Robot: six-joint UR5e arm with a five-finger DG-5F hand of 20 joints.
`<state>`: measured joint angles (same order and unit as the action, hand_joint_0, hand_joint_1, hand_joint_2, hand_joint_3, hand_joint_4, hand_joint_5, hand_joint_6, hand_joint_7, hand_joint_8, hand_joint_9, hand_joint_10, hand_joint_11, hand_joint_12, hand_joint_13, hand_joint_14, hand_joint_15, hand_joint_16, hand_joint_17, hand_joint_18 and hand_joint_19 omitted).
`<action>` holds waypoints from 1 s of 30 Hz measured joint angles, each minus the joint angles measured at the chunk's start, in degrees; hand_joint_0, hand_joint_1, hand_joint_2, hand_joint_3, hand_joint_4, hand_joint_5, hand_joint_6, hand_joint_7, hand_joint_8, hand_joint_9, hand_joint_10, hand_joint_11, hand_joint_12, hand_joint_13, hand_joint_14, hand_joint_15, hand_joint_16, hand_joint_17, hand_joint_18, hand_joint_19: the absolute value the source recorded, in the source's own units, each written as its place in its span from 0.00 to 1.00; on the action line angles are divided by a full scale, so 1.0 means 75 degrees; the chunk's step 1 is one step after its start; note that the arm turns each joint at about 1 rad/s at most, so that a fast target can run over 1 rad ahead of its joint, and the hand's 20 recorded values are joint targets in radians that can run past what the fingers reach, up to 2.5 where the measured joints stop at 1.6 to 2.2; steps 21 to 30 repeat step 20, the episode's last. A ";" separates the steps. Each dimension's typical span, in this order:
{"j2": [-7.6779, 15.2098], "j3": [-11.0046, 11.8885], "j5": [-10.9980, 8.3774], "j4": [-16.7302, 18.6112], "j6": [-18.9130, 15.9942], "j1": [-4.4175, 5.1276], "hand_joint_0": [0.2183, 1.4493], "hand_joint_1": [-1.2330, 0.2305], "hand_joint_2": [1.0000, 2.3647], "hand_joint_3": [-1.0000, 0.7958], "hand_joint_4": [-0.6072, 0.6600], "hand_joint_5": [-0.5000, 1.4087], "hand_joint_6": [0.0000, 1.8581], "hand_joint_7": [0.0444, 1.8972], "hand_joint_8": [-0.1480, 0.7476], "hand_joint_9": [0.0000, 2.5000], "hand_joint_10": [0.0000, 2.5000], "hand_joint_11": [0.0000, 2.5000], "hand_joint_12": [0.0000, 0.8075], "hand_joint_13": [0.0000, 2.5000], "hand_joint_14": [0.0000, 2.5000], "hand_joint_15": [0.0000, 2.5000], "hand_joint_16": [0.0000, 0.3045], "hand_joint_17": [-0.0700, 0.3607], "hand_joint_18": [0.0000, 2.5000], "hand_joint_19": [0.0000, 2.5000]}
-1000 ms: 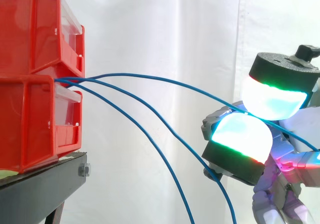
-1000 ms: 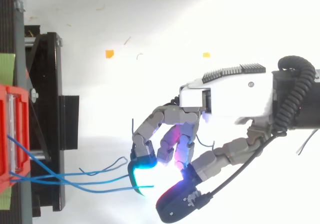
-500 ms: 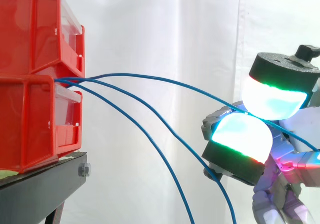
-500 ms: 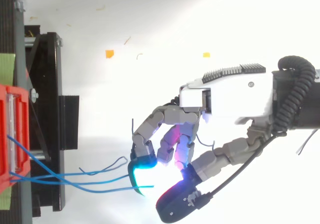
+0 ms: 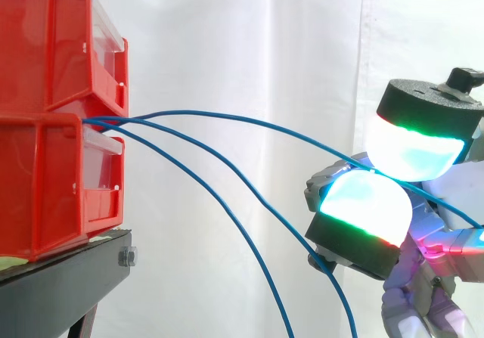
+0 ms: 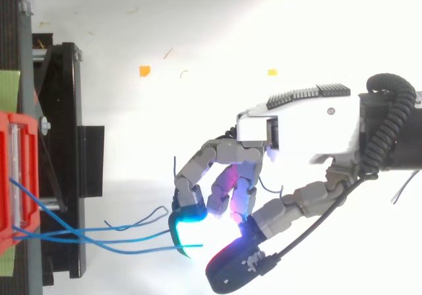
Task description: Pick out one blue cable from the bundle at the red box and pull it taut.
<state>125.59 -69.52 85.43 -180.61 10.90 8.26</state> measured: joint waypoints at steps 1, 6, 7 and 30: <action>0.0000 0.0000 0.0000 0.0000 0.0000 0.0000 0.32 0.39 0.00 0.37 0.43 0.24 0.48 0.50 0.50 0.53 0.01 0.30 0.45 0.34 0.01 0.19 0.19 0.46 0.33 0.26; 0.0000 0.0000 0.0000 0.0000 0.0000 0.0000 0.32 0.39 0.00 0.37 0.43 0.24 0.48 0.49 0.50 0.53 0.01 0.31 0.45 0.34 0.01 0.19 0.19 0.46 0.33 0.26; 0.0000 0.0000 0.0000 0.0000 0.0000 0.0000 0.32 0.39 0.00 0.37 0.43 0.24 0.48 0.50 0.50 0.53 0.01 0.30 0.45 0.34 0.01 0.19 0.19 0.46 0.33 0.26; 0.0000 0.0000 0.0000 0.0000 0.0000 0.0000 0.32 0.38 0.00 0.37 0.43 0.24 0.48 0.49 0.50 0.54 0.01 0.31 0.45 0.34 0.01 0.19 0.19 0.46 0.33 0.26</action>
